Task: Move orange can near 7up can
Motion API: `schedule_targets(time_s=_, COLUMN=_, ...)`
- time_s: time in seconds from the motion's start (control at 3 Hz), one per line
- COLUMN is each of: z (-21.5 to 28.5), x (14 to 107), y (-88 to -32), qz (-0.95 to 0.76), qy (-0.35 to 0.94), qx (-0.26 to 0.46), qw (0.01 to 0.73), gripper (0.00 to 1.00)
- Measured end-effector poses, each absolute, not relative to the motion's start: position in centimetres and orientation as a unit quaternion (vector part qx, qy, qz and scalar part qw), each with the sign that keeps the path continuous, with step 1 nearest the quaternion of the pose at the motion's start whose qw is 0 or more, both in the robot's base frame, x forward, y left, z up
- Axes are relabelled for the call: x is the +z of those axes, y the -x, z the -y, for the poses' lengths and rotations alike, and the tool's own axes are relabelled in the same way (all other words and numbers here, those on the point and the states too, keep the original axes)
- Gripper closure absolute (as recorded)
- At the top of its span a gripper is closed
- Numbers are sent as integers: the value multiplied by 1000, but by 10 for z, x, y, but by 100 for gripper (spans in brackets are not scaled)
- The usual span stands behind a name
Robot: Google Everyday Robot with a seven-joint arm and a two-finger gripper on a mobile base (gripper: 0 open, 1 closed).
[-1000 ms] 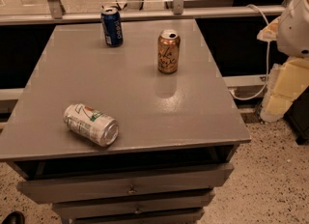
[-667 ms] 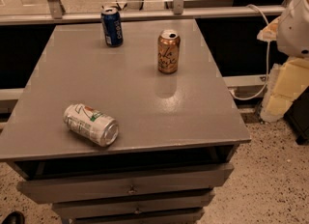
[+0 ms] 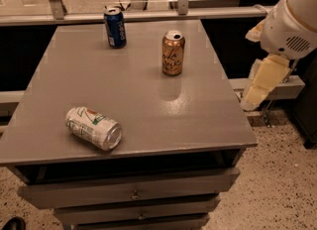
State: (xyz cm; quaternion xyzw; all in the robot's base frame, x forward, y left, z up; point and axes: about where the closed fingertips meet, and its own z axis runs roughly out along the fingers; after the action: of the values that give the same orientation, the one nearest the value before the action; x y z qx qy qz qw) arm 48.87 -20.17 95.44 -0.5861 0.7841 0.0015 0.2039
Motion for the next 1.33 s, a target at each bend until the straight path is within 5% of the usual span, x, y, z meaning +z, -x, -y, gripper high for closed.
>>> schedule_targets(time_s=1.33, z=120, x=901, y=-649, qz=-736, qy=488, qx=207, qw=420, gripper=0)
